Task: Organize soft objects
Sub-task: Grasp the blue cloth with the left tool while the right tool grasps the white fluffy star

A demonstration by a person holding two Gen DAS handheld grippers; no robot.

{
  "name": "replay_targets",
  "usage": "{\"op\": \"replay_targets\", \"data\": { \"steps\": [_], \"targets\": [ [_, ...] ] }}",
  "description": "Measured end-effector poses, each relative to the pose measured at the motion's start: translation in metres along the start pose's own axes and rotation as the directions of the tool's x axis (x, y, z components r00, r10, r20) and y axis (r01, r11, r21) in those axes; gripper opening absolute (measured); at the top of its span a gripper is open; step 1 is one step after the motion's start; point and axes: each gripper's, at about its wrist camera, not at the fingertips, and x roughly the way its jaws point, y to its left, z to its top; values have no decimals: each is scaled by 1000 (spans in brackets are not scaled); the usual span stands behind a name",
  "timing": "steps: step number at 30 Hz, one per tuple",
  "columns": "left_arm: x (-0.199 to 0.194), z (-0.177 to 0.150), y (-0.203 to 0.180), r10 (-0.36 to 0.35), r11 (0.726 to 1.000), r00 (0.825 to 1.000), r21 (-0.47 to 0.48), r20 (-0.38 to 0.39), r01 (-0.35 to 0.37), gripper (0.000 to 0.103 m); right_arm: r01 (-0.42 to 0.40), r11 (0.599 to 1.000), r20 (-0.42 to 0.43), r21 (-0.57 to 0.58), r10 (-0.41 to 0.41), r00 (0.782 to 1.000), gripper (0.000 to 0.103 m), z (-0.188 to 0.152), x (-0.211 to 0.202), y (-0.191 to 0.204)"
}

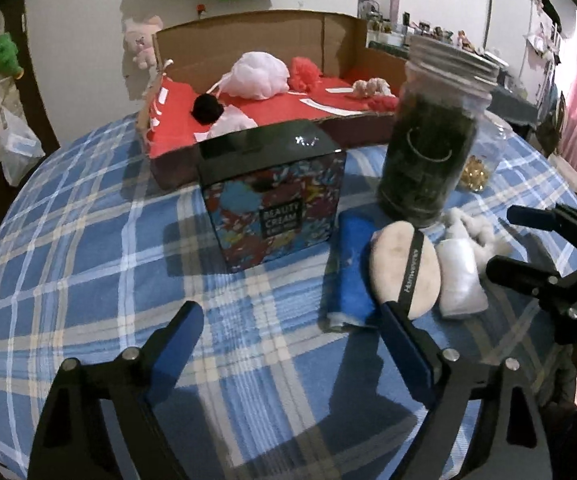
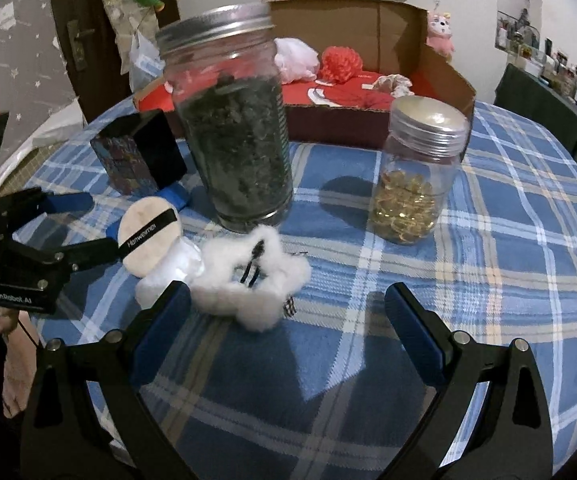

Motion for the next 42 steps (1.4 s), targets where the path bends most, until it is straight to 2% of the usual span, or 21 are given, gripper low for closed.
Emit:
{"op": "replay_targets", "data": {
  "steps": [7,12,16,20,21,27,29,30,31,32,34,37,42],
  "targets": [
    [5,5,-7,-11,1000,1000,28,-2,11,86,20,997,-33,-74,-23,999,99,4,8,13],
    [9,9,-12,-4,1000,1000,22,-3,5,84,42,997,-37,-72,-45,998,99,10,11,13],
    [11,8,-10,13,1000,1000,25,-14,-13,84,114,991,-47,-62,-117,992,99,7,13,-1],
    [9,7,-3,-2,1000,1000,1,-30,2,84,64,998,-57,10,-63,996,99,5,7,-20],
    [9,8,-5,-9,1000,1000,6,-26,9,82,52,999,-53,14,-51,997,99,6,6,-21],
    [14,17,-18,-26,999,999,36,-20,27,56,38,999,-42,-38,-39,998,98,13,10,-9],
    [14,18,-20,-37,999,999,39,-18,37,46,36,997,-37,-71,-39,999,91,15,14,-1],
    [14,19,-22,-47,998,999,38,-20,47,35,31,996,-37,-79,-34,999,77,15,14,1],
    [14,19,-23,-60,997,998,39,-17,61,28,14,996,-40,-85,-17,999,55,14,15,4],
    [14,19,-24,-74,997,997,35,-14,74,27,0,997,-47,-84,-4,999,50,13,17,5],
    [12,18,-26,-73,997,997,34,-5,74,24,1,995,-27,-95,-3,1000,49,11,14,7],
    [7,16,-24,-110,994,994,9,1,110,24,-7,994,-3,-107,6,1000,49,8,4,10],
    [-12,17,-24,-106,994,993,2,42,106,24,-5,995,38,-98,9,999,49,9,-14,11]
  ]
}}
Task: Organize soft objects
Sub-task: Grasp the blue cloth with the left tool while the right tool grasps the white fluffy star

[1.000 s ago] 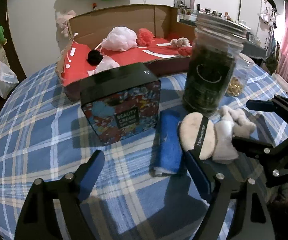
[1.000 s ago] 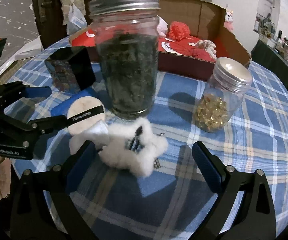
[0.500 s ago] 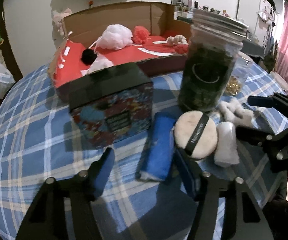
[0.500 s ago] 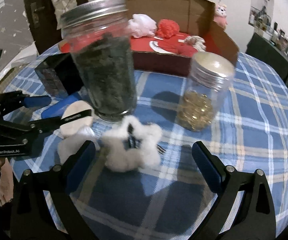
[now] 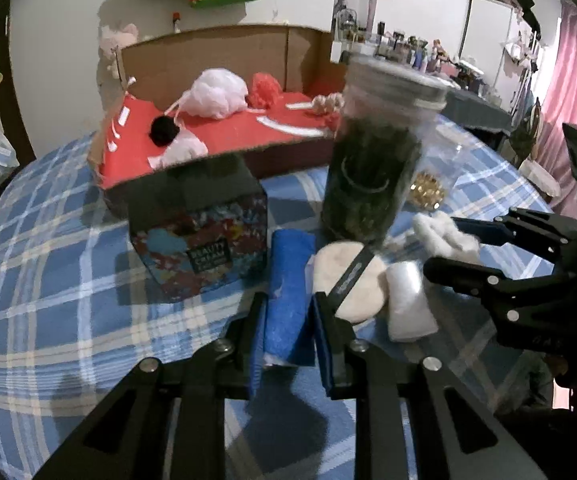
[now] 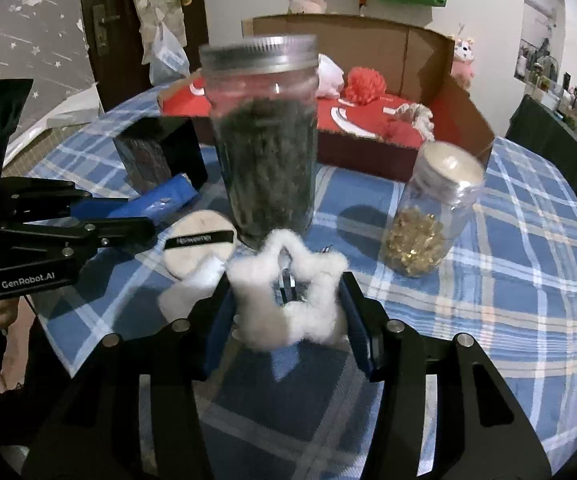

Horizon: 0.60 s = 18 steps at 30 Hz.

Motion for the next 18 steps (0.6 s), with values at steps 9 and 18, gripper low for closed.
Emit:
{"op": "replay_targets", "data": {
  "steps": [9,18],
  "targets": [
    [-16,3,-1,3,1000,1000,-2,29,-3,24,8,1000,20,2,-8,1000,49,4,-13,0],
    [-30,4,6,19,1000,999,-8,50,-19,24,39,999,30,35,-40,999,49,5,-25,-16]
  ]
}}
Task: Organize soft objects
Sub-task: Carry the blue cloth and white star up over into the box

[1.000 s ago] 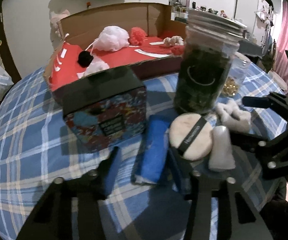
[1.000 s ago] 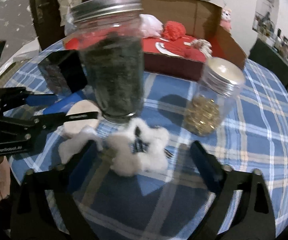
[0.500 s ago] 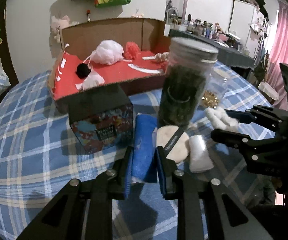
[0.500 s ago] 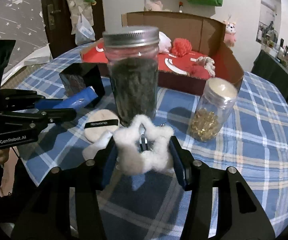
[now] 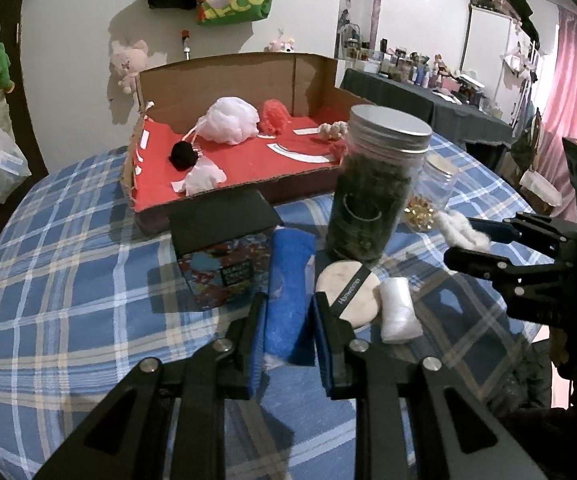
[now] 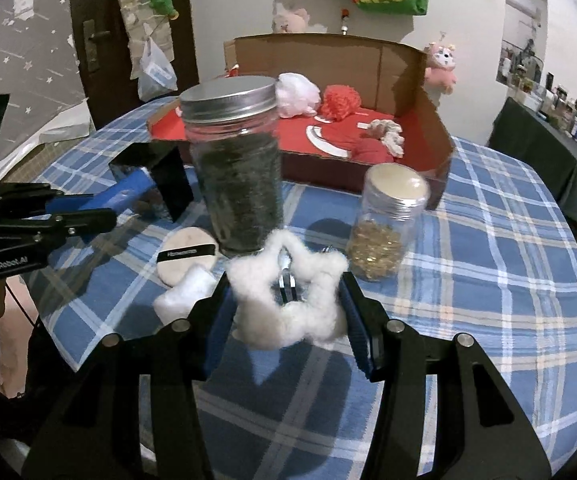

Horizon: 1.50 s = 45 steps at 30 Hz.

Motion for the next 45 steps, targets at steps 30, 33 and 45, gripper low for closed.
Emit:
{"op": "replay_targets", "data": {
  "steps": [30,33,45],
  "targets": [
    [-19,42,40,18,999,998,-52,60,-15,24,76,997,90,4,-76,993,49,49,-22,-44],
    [-14,48,42,7,998,999,-55,47,-4,24,78,997,81,-9,-77,994,49,56,-16,-46],
    [16,75,48,-54,997,998,-52,-21,52,24,-5,1000,31,2,4,1000,49,80,10,-72]
  ]
}}
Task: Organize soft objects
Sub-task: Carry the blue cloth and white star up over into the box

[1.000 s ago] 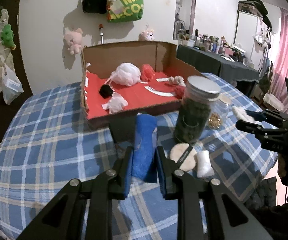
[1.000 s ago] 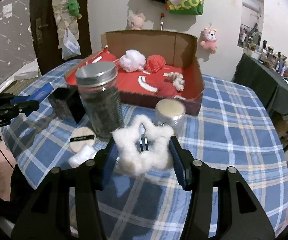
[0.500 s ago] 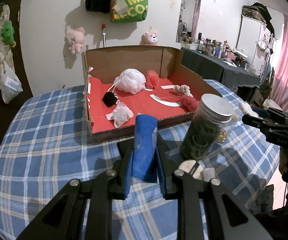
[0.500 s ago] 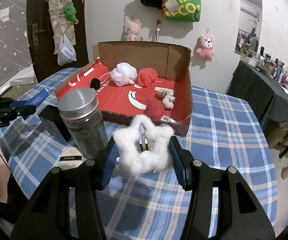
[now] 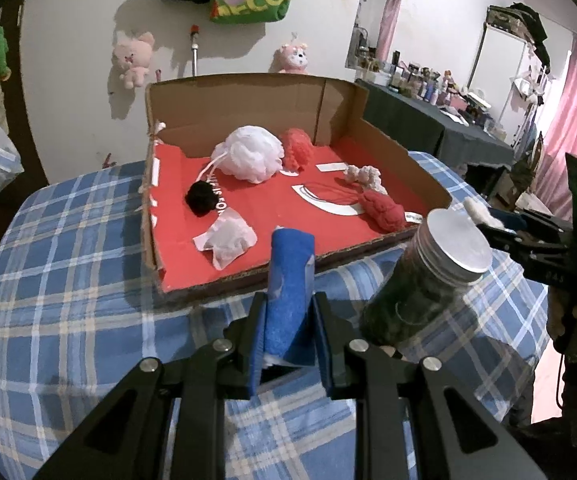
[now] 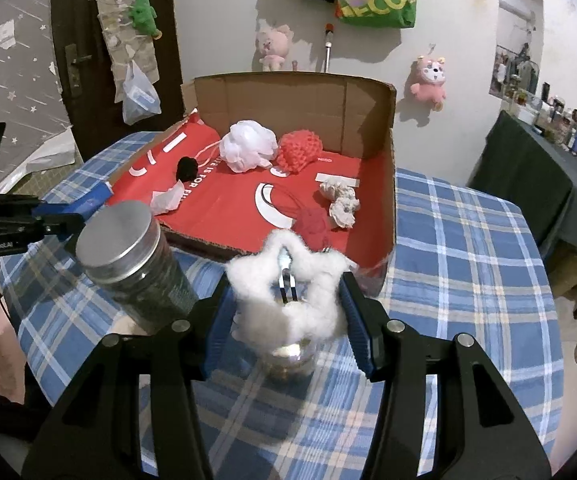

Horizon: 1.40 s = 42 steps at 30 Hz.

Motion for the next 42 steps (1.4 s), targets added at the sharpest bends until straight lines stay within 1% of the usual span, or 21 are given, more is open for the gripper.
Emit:
{"op": "replay_targets", "data": {
  "steps": [2,6,11,13,18,21,23,25,28,33,34,37,42],
  "targets": [
    [5,4,-1,-9,1000,1000,11,-10,9,24,-11,1000,-7,-8,11,1000,49,4,4,-2],
    [15,15,-2,-23,999,999,40,-43,25,24,-63,997,-32,-33,62,998,49,13,14,-5],
    [29,27,-1,-33,997,995,69,-93,40,24,-134,989,-80,-55,129,988,49,25,31,-8],
    [35,32,0,-39,996,993,79,-114,48,24,-172,983,-110,-58,165,980,49,32,40,-10],
    [52,47,1,-66,990,983,108,-173,86,24,-243,966,-176,-83,226,958,49,47,61,-12],
    [66,58,1,-73,986,976,132,-207,102,24,-276,954,-217,-114,247,944,49,58,74,-10],
    [76,65,1,-77,983,970,142,-231,112,24,-305,942,-254,-141,264,931,49,66,85,-8],
    [88,73,1,-78,981,965,152,-251,119,24,-322,932,-291,-164,266,919,49,73,97,-5],
    [106,84,0,-79,979,956,160,-282,129,24,-347,919,-359,-189,264,895,49,81,121,0],
    [138,90,-3,-56,973,936,192,-347,129,24,-347,911,-429,-222,229,874,49,89,154,4],
    [142,90,-4,-52,971,933,201,-356,130,24,-355,908,-455,-221,226,862,49,89,161,6],
    [154,92,-5,-35,967,924,219,-380,127,24,-351,903,-486,-247,198,851,49,88,173,10],
    [169,92,-7,-23,962,911,238,-412,132,25,-360,897,-514,-257,189,837,49,86,182,16]
  ]
}}
